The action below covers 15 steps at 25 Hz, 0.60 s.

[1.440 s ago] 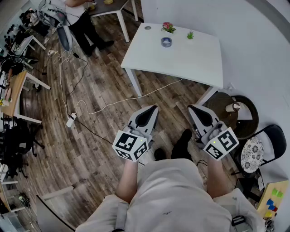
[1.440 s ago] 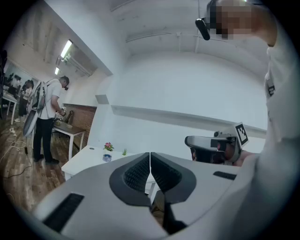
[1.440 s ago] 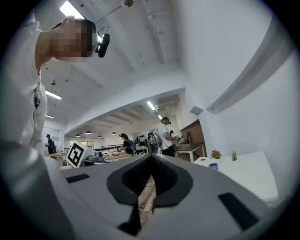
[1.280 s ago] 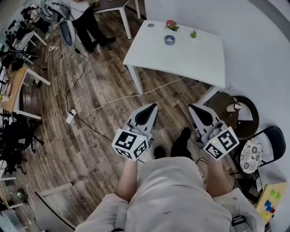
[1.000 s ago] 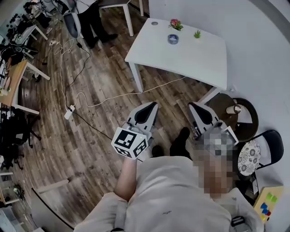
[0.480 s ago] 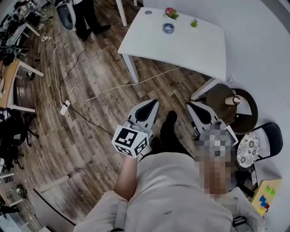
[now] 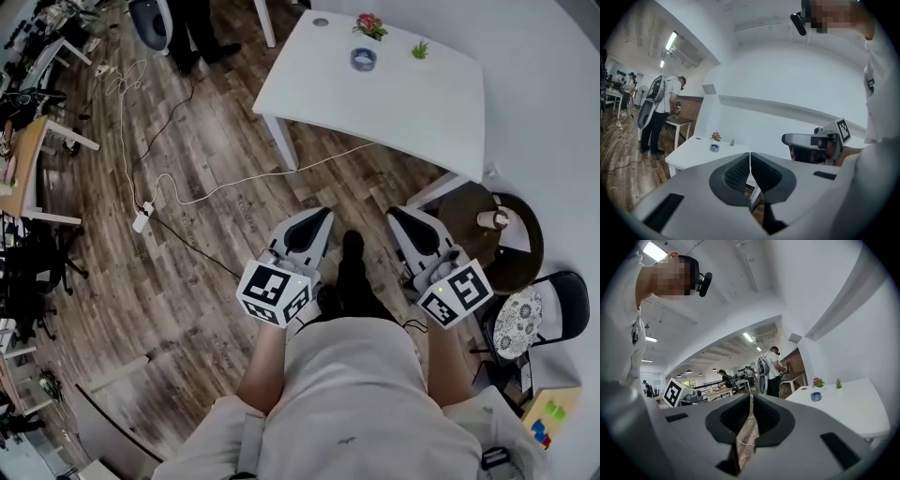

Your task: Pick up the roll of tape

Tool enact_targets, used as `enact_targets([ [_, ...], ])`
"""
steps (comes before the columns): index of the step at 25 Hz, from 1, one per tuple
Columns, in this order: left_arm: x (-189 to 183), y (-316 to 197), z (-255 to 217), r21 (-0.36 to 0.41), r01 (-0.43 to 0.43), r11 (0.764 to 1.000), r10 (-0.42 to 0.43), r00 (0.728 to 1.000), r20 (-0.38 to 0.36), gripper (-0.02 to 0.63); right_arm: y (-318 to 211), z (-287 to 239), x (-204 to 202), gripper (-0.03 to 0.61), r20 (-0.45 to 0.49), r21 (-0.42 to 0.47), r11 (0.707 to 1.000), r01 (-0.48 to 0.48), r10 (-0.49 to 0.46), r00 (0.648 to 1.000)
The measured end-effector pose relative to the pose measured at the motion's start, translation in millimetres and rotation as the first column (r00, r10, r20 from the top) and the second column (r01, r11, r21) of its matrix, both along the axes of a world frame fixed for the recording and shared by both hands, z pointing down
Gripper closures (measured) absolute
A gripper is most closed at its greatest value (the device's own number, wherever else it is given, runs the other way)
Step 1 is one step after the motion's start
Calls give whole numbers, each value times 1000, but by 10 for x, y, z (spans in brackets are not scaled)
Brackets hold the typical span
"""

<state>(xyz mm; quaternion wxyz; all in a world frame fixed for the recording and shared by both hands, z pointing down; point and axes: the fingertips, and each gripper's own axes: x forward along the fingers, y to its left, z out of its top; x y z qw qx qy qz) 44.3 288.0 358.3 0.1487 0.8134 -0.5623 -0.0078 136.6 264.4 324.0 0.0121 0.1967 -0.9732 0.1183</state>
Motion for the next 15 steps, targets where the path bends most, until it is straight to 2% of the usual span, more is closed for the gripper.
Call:
enact_targets([
  [4, 10, -334, -28, -2, -20, 1000, 20, 999, 46, 592, -338, -33, -32, 525, 21, 2, 1000, -5, 5, 1000],
  [15, -30, -1309, -190, 12, -34, 999, 34, 998, 48, 592, -1272, -187, -91, 434, 36, 28, 1000, -1, 0, 999],
])
